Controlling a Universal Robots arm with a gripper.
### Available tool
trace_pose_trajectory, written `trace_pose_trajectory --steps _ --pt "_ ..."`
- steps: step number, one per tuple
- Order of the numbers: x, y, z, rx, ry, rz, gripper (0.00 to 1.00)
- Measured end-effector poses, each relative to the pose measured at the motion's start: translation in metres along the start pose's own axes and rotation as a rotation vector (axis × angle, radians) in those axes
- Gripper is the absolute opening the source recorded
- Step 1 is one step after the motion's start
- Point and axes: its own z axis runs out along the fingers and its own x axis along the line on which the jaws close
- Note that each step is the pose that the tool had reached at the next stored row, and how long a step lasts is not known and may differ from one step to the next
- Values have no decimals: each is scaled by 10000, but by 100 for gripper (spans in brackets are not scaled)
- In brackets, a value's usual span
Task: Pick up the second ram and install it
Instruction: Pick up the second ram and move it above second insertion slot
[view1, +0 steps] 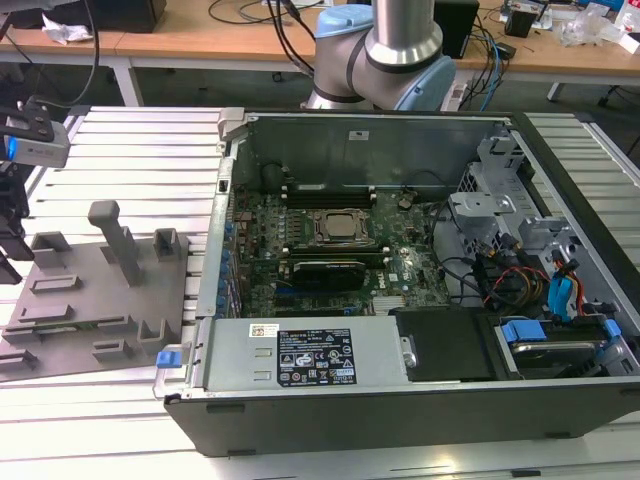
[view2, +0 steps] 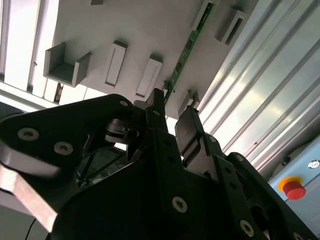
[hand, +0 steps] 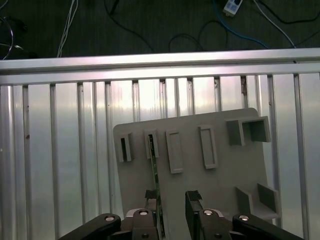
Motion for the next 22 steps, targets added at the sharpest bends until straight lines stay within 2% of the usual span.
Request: trace_pose_trajectory --steps 10,22 --pt "0 -2 54 0 -1 0 36" --pt "0 -7 162 0 0 0 36"
